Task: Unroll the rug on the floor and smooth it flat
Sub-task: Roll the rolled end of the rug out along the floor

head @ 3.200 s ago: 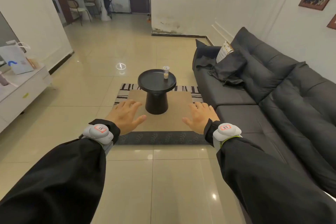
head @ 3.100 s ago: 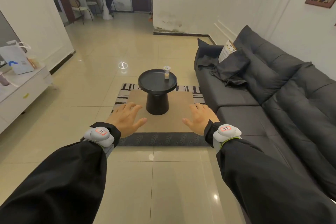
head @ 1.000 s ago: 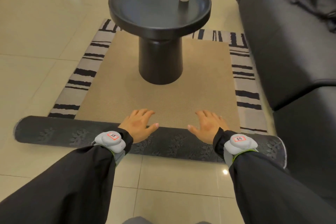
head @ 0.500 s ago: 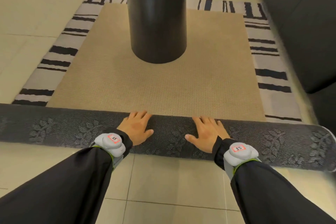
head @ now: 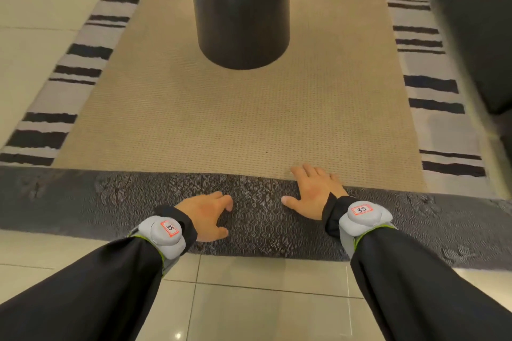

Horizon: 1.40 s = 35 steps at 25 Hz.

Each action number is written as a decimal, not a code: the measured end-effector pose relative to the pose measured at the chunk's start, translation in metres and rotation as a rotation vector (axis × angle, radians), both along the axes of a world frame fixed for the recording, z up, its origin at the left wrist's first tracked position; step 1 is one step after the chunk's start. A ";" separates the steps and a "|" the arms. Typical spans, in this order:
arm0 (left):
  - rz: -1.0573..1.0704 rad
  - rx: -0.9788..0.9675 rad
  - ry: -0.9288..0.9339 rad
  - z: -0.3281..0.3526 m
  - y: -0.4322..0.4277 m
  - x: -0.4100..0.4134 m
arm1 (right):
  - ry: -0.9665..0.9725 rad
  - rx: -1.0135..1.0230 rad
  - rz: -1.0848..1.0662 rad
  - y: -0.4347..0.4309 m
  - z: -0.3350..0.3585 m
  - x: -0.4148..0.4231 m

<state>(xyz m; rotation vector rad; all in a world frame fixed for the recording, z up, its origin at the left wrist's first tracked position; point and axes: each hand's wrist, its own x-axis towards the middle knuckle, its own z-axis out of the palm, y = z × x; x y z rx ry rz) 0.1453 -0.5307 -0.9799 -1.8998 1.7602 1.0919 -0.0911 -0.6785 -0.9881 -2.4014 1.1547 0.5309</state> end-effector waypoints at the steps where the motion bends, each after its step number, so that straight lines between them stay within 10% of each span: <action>1: -0.013 0.031 0.010 0.001 0.006 -0.004 | 0.025 0.021 0.014 0.006 -0.004 0.000; 5: 0.042 0.058 0.052 0.007 0.020 -0.013 | 0.061 0.120 0.028 0.024 -0.011 -0.005; 11: -0.075 -0.493 -0.112 0.015 0.028 -0.026 | 0.030 0.077 0.071 0.040 0.004 -0.016; 21: -0.144 -0.096 -0.177 0.031 0.046 -0.044 | 0.037 0.048 0.163 0.111 0.015 -0.039; 35: -0.165 -0.082 -0.172 0.002 0.136 -0.074 | 0.123 -0.068 0.188 0.207 0.021 -0.077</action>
